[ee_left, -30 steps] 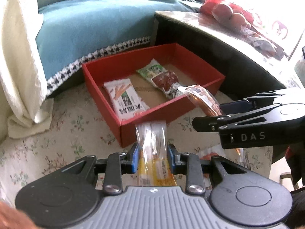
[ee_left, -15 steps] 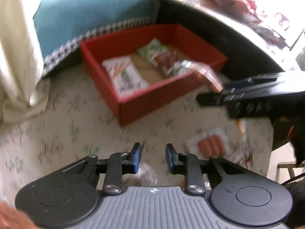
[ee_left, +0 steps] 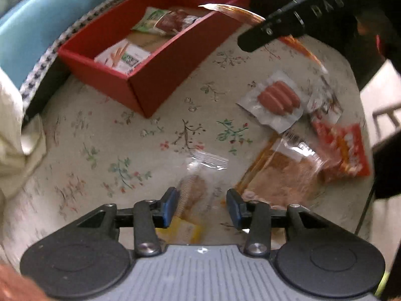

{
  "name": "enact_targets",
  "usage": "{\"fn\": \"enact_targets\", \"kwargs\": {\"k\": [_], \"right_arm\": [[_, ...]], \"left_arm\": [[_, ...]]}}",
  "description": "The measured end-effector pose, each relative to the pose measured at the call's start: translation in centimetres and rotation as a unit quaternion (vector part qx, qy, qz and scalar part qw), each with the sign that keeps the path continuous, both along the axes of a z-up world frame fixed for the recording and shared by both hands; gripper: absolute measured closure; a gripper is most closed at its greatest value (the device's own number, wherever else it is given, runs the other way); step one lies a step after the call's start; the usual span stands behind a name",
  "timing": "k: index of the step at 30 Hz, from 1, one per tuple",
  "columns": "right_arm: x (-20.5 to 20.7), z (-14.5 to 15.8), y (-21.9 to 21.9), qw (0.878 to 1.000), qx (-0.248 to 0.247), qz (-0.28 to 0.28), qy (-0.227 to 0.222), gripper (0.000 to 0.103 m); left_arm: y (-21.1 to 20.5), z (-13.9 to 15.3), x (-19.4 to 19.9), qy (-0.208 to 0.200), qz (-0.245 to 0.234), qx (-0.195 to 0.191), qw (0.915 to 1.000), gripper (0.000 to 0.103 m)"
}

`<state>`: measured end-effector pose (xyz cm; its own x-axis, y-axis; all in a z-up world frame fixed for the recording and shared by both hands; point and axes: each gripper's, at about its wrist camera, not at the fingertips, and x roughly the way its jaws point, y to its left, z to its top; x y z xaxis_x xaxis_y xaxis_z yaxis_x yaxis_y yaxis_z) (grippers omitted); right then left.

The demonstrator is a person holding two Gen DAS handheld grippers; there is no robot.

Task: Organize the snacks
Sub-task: 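Lift both held snacks and carry them over the red box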

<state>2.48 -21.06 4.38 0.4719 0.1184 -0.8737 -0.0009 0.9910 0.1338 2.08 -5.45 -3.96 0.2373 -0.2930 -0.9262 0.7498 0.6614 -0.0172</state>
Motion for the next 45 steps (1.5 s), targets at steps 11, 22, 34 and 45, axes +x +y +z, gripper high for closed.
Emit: {"fn": "enact_targets", "kwargs": {"k": [11, 22, 34, 45], "right_arm": [[1.1, -0.6, 1.0, 1.000, -0.003, 0.012, 0.008, 0.032], [0.9, 0.5, 0.4, 1.000, -0.001, -0.001, -0.018, 0.032], [1.4, 1.6, -0.4, 0.999, -0.010, -0.018, -0.038, 0.032], [3.6, 2.4, -1.5, 0.997, -0.020, -0.044, -0.057, 0.032]], "left_arm": [[1.0, -0.8, 0.3, 0.006, 0.010, -0.015, 0.9998, 0.060], [1.1, 1.7, -1.2, -0.027, 0.068, -0.026, 0.9970, 0.084], [0.2, 5.8, 0.2, -0.063, 0.102, -0.079, 0.9896, 0.084], [-1.4, 7.4, 4.2, -0.099, 0.140, -0.102, 0.9799, 0.084]]}}
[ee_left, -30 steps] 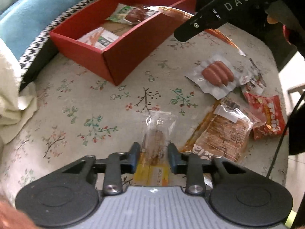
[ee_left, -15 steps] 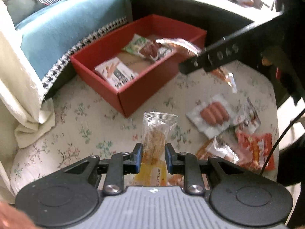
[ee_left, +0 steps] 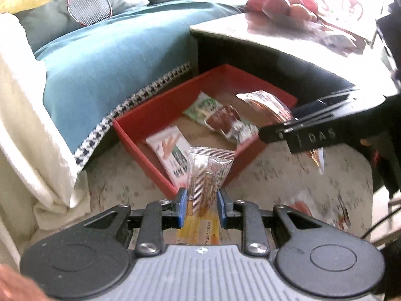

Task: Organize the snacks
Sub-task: 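Lift both held snacks and carry them over the red box, then lower both snacks into the red box and open both tools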

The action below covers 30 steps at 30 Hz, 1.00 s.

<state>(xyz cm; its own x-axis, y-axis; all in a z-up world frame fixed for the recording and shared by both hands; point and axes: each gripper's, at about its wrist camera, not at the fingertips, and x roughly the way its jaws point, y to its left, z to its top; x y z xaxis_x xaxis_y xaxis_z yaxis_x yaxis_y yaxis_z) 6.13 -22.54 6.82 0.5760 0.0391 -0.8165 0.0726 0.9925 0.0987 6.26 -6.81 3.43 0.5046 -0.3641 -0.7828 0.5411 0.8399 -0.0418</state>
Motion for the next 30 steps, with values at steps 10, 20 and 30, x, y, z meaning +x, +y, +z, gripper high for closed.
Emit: {"fn": "enact_targets", "kwargs": {"k": [10, 20, 30], "right_arm": [[4.2, -1.0, -0.5, 1.000, -0.022, 0.000, 0.016, 0.032], [7.4, -2.9, -1.6, 0.999, -0.035, -0.011, 0.034, 0.032], [9.3, -5.2, -2.1, 0.997, -0.048, -0.008, 0.054, 0.040]], "left_arm": [[-1.5, -0.8, 5.1, -0.003, 0.040, -0.029, 0.9988, 0.084], [-2.3, -2.0, 8.5, -0.004, 0.056, -0.020, 0.9982, 0.084], [-3.1, -3.6, 10.4, 0.005, 0.062, -0.014, 0.9980, 0.084]]}}
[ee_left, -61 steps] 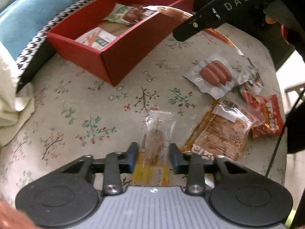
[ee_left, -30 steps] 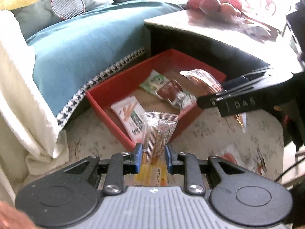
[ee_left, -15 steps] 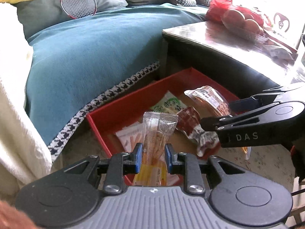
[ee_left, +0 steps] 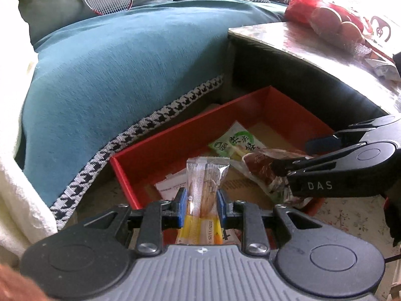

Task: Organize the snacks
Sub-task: 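Lower both snacks into the red box and open both tools, then move both tools back toward the sausage pack and red candy bag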

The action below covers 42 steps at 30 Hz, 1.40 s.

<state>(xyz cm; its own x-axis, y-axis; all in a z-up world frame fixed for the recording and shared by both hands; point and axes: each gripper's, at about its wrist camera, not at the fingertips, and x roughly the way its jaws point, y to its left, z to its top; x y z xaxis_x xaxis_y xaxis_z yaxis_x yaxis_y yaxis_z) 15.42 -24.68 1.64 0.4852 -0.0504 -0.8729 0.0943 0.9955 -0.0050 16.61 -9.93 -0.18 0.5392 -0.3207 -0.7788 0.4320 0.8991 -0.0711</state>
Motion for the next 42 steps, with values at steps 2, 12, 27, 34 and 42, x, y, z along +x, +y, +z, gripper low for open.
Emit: {"fn": "enact_targets", "kwargs": {"k": [2, 12, 27, 34, 42], "right_arm": [[0.0, -0.4, -0.1, 1.000, 0.002, -0.002, 0.004, 0.040], [-0.5, 0.0, -0.5, 1.000, 0.004, -0.010, -0.007, 0.033], [-4.7, 2.8, 0.3, 0.998, 0.013, 0.009, -0.055, 0.027], [-8.7, 4.1, 2.9, 0.998, 0.008, 0.025, -0.054, 0.026], [-12.5, 3.1, 4.0, 0.999, 0.015, 0.025, -0.030, 0.024]], "left_arm": [[-0.1, -0.5, 0.2, 0.005, 0.000, 0.002, 1.0000, 0.084], [0.3, -1.4, 0.8, 0.029, 0.015, -0.003, 0.9995, 0.066], [2.7, -0.4, -2.6, 0.038, 0.034, -0.044, 0.9977, 0.056], [3.0, 2.2, -7.1, 0.016, 0.023, -0.045, 0.9986, 0.056], [4.1, 1.8, -10.9, 0.030, 0.007, -0.021, 0.9993, 0.056]]}}
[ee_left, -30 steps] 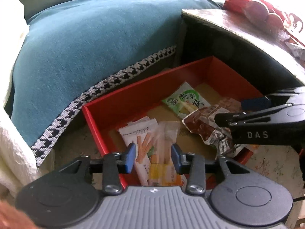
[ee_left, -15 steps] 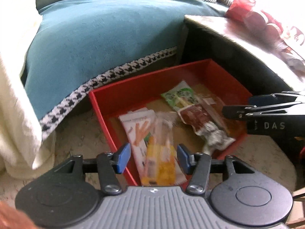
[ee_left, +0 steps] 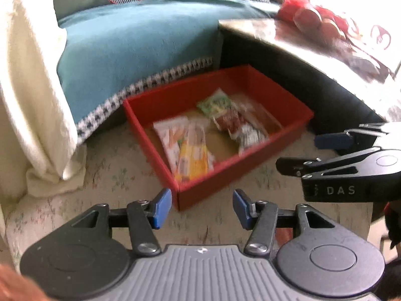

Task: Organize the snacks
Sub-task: 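Move both tools back toward the sausage pack and red candy bag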

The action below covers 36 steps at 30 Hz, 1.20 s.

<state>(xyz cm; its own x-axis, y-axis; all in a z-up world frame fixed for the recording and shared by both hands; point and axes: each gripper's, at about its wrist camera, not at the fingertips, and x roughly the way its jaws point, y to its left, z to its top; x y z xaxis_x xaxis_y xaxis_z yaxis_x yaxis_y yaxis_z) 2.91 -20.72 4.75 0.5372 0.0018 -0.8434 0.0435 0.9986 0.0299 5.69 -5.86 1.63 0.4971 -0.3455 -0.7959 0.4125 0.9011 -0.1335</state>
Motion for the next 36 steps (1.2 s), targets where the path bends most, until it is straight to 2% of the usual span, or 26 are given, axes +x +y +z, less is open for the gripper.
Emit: {"fn": "enact_targets", "kwargs": {"k": [5, 12, 16, 21, 26, 30, 33, 36], "right_arm": [[-2.6, -1.2, 0.4, 1.000, -0.005, 0.009, 0.022, 0.022], [-5.7, -1.7, -0.2, 0.999, 0.011, -0.005, 0.032, 0.019], [-7.2, -2.0, -0.1, 0.999, 0.027, -0.005, 0.037, 0.017], [-7.5, -3.1, 0.0, 0.998, 0.017, -0.001, 0.058, 0.017], [-7.3, -3.7, -0.4, 0.998, 0.016, -0.002, 0.067, 0.016], [-7.2, -4.1, -0.9, 0.997, 0.026, -0.002, 0.077, 0.016], [-7.4, -4.3, -0.7, 0.996, 0.024, 0.003, 0.081, 0.016], [-7.8, -4.6, -0.6, 0.996, 0.022, 0.008, 0.087, 0.016]], "left_arm": [[-0.2, -1.3, -2.4, 0.031, -0.043, -0.005, 0.9986, 0.056], [-0.9, -2.0, -5.7, 0.058, -0.091, -0.008, 0.9941, 0.056], [-1.9, -2.7, -7.9, 0.057, -0.131, 0.017, 0.9896, 0.056], [-2.9, -4.0, -9.5, 0.067, -0.167, 0.037, 0.9829, 0.056], [-4.4, -5.3, -10.3, 0.070, -0.212, 0.063, 0.9727, 0.056], [-5.5, -5.5, -10.6, 0.045, -0.243, 0.098, 0.9642, 0.053], [-5.7, -5.6, -9.7, 0.039, -0.260, 0.101, 0.9595, 0.052], [-6.3, -6.4, -9.2, 0.042, -0.299, 0.125, 0.9451, 0.047]]}}
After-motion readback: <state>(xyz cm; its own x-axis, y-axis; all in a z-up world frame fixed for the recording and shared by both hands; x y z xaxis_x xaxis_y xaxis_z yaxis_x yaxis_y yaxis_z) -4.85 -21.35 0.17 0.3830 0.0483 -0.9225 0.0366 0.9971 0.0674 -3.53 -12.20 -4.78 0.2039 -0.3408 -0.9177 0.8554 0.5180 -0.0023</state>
